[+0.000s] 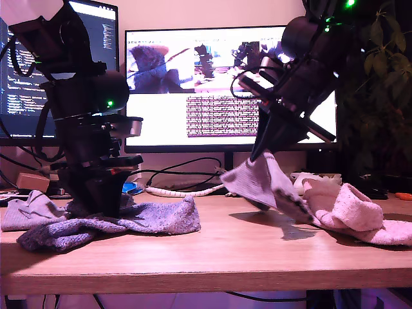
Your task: Pair up the socks based on colour and pattern, by placing them on top of one another
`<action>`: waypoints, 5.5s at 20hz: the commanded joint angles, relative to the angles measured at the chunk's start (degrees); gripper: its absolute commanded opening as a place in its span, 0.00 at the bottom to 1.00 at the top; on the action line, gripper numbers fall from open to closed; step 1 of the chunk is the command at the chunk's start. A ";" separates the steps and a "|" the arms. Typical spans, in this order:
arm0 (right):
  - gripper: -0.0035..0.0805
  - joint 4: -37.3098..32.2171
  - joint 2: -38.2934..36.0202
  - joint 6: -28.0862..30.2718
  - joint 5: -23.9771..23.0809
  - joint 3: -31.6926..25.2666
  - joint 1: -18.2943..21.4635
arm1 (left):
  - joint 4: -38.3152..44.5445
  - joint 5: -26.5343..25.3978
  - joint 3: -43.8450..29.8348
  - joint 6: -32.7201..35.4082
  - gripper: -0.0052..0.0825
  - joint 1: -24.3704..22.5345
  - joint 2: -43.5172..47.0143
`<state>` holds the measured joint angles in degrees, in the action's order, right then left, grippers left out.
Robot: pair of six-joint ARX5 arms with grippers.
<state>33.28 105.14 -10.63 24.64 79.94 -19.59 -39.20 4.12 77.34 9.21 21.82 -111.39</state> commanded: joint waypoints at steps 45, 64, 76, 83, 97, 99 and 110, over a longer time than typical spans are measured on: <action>0.03 18.45 -0.81 5.18 7.19 -1.46 -0.59 | 3.98 9.16 -3.10 0.22 0.30 3.10 7.98; 0.04 16.48 3.21 4.87 -11.78 -2.91 -11.72 | 4.72 10.08 -3.10 0.20 0.30 3.10 7.98; 0.49 30.03 3.54 8.37 -8.35 10.16 -12.15 | 2.67 11.39 -3.10 0.20 0.30 3.10 7.98; 0.23 21.00 3.56 8.96 -15.26 12.44 -10.23 | 3.61 11.91 -3.10 0.46 0.10 3.08 8.37; 0.03 13.97 -0.83 12.20 -16.09 5.95 -10.01 | -1.40 8.87 -3.15 0.74 0.04 -11.63 14.40; 0.03 13.25 -2.58 12.22 -16.09 3.74 -10.01 | -2.34 8.87 -3.15 -0.74 0.04 -15.17 14.40; 0.03 11.89 -3.10 12.68 -15.76 3.26 -10.29 | -6.47 1.97 -3.15 -12.22 0.75 -24.48 13.40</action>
<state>45.47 102.74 1.63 8.58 83.81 -29.34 -46.17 6.11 75.40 -2.66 -2.22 -96.82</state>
